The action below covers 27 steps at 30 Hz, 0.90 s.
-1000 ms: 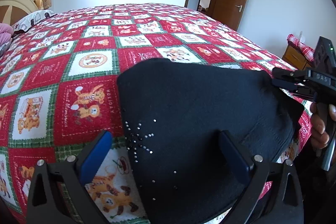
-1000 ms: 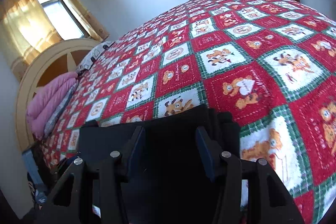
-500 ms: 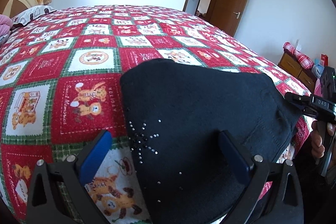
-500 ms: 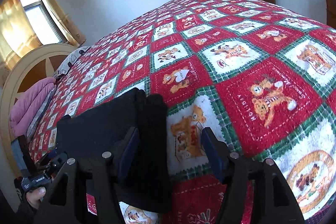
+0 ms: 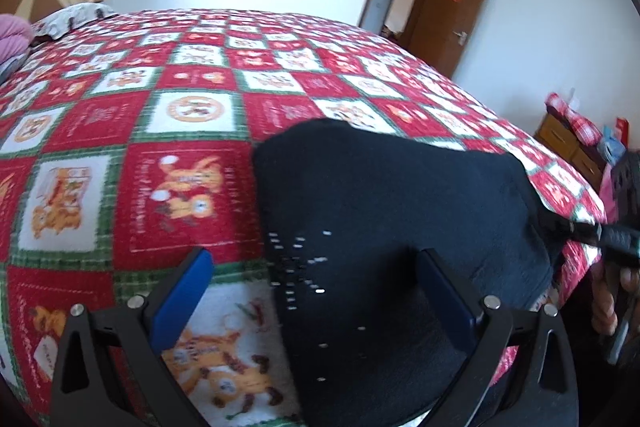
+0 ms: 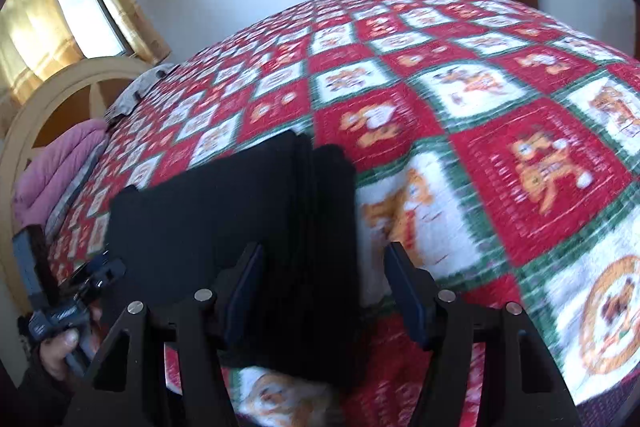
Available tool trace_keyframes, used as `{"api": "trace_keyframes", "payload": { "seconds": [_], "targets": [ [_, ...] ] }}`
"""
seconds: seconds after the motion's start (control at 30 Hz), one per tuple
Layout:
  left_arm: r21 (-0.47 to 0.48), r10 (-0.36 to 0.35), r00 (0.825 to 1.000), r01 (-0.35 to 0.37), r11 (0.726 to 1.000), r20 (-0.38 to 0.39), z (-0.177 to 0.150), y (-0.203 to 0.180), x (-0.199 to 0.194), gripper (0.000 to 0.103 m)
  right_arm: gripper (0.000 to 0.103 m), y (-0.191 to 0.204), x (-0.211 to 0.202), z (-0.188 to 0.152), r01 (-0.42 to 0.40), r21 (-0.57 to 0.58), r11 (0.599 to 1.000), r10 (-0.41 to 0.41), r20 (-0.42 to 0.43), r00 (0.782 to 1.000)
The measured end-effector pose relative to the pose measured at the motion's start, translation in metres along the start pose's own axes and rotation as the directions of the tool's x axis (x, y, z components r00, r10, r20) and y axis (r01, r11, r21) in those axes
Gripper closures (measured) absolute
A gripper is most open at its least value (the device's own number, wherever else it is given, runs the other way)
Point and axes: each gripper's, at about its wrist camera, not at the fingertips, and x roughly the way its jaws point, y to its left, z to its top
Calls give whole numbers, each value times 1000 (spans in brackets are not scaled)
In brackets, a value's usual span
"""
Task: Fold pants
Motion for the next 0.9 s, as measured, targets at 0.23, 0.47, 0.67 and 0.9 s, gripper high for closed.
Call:
{"api": "trace_keyframes", "payload": {
  "seconds": [0.23,0.47,0.67,0.9],
  "targets": [
    [-44,-93,996,93,995,-4,0,4,0,7,47,1,11,-8,-35,6,999,36,-47,998],
    [-37,-141,990,141,989,-15,1,-2,4,59,67,-18,13,-6,-126,121,985,132,-38,991],
    [-94,-204,979,202,975,-17,3,9,-2,91,76,5,0,-3,-126,13,992,126,14,992],
    [-120,-237,971,241,963,39,11,18,-21,92,77,25,-21,5,-158,-45,986,162,77,984]
  ]
}}
